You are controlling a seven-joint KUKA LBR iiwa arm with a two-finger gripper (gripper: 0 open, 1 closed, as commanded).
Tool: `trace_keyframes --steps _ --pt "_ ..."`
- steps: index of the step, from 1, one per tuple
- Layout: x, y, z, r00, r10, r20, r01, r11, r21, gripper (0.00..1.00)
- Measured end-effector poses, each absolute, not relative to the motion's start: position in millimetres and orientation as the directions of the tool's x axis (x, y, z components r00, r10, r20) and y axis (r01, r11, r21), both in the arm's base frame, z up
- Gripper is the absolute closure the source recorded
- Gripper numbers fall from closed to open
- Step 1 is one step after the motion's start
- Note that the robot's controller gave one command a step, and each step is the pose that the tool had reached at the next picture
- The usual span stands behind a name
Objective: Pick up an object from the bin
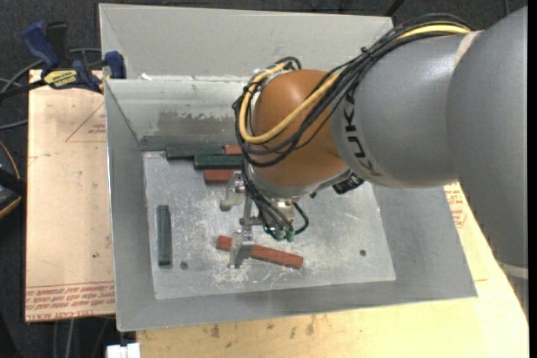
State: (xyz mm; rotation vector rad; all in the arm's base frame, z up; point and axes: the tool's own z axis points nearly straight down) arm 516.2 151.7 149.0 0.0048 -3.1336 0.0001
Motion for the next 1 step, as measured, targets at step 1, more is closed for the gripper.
trace_keyframes --steps 1 --pt "518.3 151.1 152.9 -1.0 -0.001 0.001 -0.001 1.0 0.001 0.0"
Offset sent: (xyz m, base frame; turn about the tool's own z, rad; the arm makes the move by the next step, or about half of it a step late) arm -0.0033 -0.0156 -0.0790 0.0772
